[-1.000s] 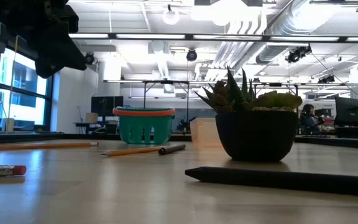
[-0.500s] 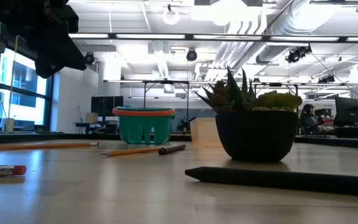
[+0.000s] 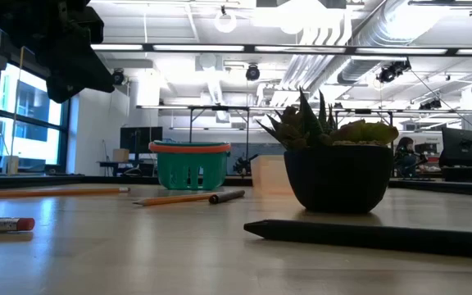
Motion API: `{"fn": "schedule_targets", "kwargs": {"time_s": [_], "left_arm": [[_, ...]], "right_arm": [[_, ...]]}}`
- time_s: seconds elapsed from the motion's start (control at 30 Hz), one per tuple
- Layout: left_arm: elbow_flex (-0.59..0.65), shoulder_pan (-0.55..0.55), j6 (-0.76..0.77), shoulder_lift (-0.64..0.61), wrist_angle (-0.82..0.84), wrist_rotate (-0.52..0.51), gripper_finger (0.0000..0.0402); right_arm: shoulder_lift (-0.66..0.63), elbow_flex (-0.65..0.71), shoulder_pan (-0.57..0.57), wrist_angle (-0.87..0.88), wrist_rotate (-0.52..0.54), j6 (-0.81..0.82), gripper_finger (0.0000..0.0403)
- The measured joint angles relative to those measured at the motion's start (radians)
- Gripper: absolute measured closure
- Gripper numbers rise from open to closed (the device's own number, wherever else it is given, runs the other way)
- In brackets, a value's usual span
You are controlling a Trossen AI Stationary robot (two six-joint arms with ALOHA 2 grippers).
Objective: Sort pens & pencils
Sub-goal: Put the bottom right black ballpoint pen into the orange bin
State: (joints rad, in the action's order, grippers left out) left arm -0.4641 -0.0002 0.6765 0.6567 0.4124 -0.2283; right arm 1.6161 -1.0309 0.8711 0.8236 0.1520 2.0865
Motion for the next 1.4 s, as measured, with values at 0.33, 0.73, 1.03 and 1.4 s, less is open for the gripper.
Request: {"fn": "schedule_targets", "kwargs": {"time_s": [0.33,0.73,1.03,1.4], "left_arm": [[0.0,0.0,0.0,0.0,-0.001,0.0,0.0344],[0.0,0.0,0.001,0.0,-0.001,0.0,0.0344],[0.0,0.0,0.001,0.0,-0.014,-0.001,0.0344],[0.0,0.0,0.001,0.0,-0.015,0.0,0.0344]], "right_arm": [[0.0,0.0,0.0,0.01,0.003,0.015,0.0273],[0.032,0.0,0.0,-0.026,-0.012,0.026,0.0261],[0.07,0.001,-0.001,-0.045,-0.019,0.034,0.0261],[0.106,0.001,-0.001,-0.084,-0.046,0.027,0.0261]]}}
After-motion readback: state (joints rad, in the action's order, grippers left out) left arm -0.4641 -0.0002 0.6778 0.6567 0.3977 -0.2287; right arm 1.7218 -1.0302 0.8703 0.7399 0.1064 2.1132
